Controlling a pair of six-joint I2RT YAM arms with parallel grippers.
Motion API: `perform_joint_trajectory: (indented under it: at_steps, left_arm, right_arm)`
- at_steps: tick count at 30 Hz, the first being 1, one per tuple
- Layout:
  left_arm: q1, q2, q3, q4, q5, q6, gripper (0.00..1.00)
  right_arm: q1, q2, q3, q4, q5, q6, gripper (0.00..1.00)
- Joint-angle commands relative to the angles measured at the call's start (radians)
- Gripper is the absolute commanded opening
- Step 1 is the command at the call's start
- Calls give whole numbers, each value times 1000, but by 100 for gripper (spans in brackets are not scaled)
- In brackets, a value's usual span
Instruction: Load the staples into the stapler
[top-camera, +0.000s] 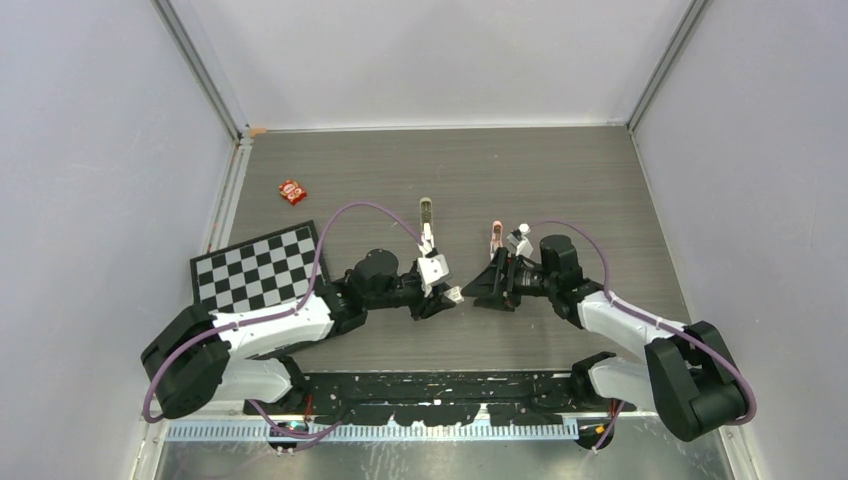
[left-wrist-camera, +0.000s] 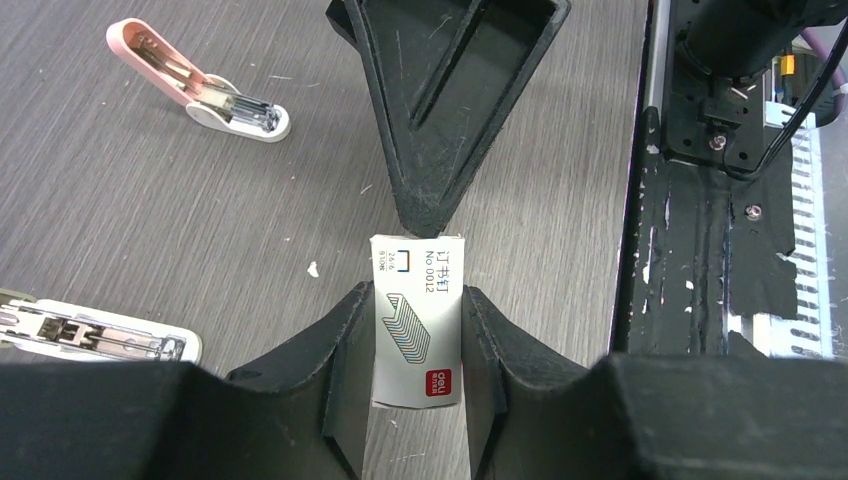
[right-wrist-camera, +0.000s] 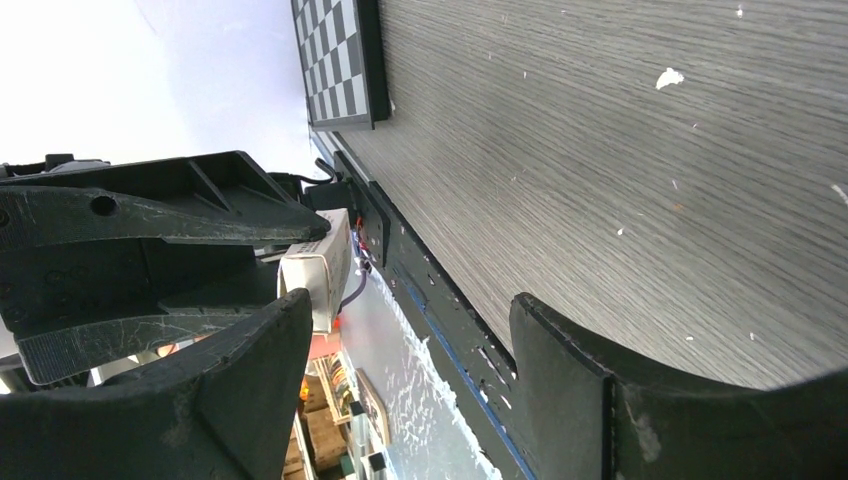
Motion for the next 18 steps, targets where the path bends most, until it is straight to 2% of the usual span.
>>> perform_joint_trajectory:
  at_steps: [1, 18]
  left_arm:
    - [0, -27, 6, 109, 23, 8, 31]
    - [2, -80, -29, 108, -23, 39, 33]
  right_arm:
    - [36, 19, 27, 50, 4, 10, 76]
    - [71, 52, 35, 23, 27, -12, 76]
